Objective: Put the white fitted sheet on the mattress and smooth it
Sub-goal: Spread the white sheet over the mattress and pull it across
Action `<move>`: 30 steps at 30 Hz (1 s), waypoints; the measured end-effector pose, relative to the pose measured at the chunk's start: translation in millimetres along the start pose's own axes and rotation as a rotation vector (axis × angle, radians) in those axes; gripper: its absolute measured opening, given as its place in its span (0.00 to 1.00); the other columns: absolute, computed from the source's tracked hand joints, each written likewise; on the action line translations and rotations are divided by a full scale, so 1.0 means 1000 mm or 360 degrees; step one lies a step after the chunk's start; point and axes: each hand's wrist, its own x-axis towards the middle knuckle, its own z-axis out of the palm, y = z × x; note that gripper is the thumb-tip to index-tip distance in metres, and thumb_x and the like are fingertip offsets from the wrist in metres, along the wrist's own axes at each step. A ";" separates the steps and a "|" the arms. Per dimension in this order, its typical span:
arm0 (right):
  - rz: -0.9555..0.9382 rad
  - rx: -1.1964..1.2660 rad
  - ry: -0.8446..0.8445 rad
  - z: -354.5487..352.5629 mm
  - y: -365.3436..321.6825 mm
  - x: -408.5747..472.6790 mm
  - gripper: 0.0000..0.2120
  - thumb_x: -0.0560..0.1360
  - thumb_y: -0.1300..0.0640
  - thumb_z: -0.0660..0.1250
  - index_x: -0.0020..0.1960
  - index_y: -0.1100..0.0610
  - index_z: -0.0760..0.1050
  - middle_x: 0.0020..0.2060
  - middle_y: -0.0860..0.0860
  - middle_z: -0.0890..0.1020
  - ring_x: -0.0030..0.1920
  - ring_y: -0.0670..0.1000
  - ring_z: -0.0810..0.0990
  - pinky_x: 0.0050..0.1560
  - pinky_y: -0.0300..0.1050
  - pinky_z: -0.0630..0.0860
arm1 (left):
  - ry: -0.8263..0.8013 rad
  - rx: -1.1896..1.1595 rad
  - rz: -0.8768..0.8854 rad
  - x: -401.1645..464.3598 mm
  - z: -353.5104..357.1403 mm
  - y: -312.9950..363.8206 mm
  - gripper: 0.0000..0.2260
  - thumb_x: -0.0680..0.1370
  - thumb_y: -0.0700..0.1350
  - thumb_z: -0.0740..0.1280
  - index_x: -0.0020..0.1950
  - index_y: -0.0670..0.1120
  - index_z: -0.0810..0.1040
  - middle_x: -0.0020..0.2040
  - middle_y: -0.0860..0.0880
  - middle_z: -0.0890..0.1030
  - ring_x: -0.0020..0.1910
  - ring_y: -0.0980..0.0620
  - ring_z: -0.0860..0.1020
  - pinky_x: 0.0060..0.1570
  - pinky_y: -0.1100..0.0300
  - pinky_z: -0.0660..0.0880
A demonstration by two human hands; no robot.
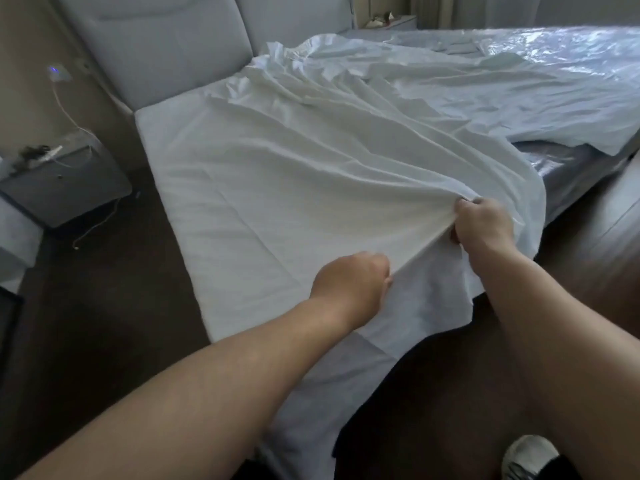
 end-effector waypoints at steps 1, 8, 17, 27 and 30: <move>0.0040 -0.0018 -0.0021 -0.001 0.003 0.000 0.18 0.75 0.48 0.59 0.39 0.61 0.78 0.33 0.61 0.83 0.37 0.62 0.80 0.44 0.57 0.79 | -0.0087 -0.0003 0.0038 0.001 0.000 0.001 0.11 0.84 0.52 0.61 0.55 0.47 0.78 0.51 0.46 0.81 0.47 0.42 0.79 0.43 0.49 0.77; 0.0279 -0.0414 -0.0627 -0.012 0.039 -0.001 0.15 0.82 0.52 0.62 0.44 0.61 0.79 0.32 0.55 0.80 0.30 0.53 0.76 0.31 0.42 0.69 | -0.0191 0.0042 -0.0274 -0.014 0.011 -0.035 0.31 0.80 0.66 0.60 0.80 0.56 0.59 0.80 0.48 0.59 0.78 0.43 0.58 0.72 0.37 0.63; 0.0329 -0.0276 -0.0632 0.001 0.035 -0.018 0.25 0.82 0.39 0.59 0.47 0.61 0.78 0.39 0.56 0.81 0.37 0.55 0.80 0.40 0.48 0.77 | -0.0685 0.0239 -0.0306 -0.035 0.039 -0.055 0.47 0.78 0.70 0.60 0.78 0.58 0.26 0.80 0.50 0.26 0.79 0.41 0.29 0.73 0.26 0.41; 0.0126 -0.0115 -0.0086 -0.011 0.022 0.014 0.23 0.80 0.46 0.57 0.37 0.60 0.78 0.42 0.64 0.84 0.43 0.62 0.82 0.49 0.56 0.78 | -0.0727 0.0201 -0.0322 -0.031 0.039 -0.048 0.45 0.80 0.67 0.59 0.77 0.60 0.24 0.79 0.51 0.24 0.79 0.41 0.28 0.73 0.26 0.39; 0.0209 -0.0254 -0.0169 0.000 0.032 0.013 0.26 0.82 0.46 0.54 0.47 0.65 0.80 0.43 0.63 0.83 0.45 0.63 0.81 0.49 0.55 0.78 | -0.0734 0.0201 -0.0329 -0.028 0.041 -0.044 0.48 0.79 0.65 0.63 0.76 0.60 0.23 0.78 0.51 0.23 0.78 0.41 0.27 0.72 0.25 0.39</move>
